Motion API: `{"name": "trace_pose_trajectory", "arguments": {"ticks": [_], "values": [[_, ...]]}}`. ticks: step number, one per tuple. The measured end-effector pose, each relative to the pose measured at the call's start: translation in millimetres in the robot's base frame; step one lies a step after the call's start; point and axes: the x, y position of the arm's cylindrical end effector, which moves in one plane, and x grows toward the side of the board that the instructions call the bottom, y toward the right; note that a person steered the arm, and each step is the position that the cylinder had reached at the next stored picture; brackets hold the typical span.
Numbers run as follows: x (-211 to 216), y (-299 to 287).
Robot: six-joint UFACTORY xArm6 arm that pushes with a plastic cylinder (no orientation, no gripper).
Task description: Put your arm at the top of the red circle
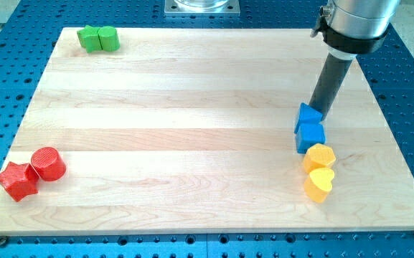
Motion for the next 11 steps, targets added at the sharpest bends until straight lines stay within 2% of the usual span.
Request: {"name": "trace_pose_trajectory", "arguments": {"ticks": [2,4,5,6,7,11], "values": [[-1,-1],[-53,-24],[-47,-111],[-29,-239],[-27,-314],[-19,-325]]}}
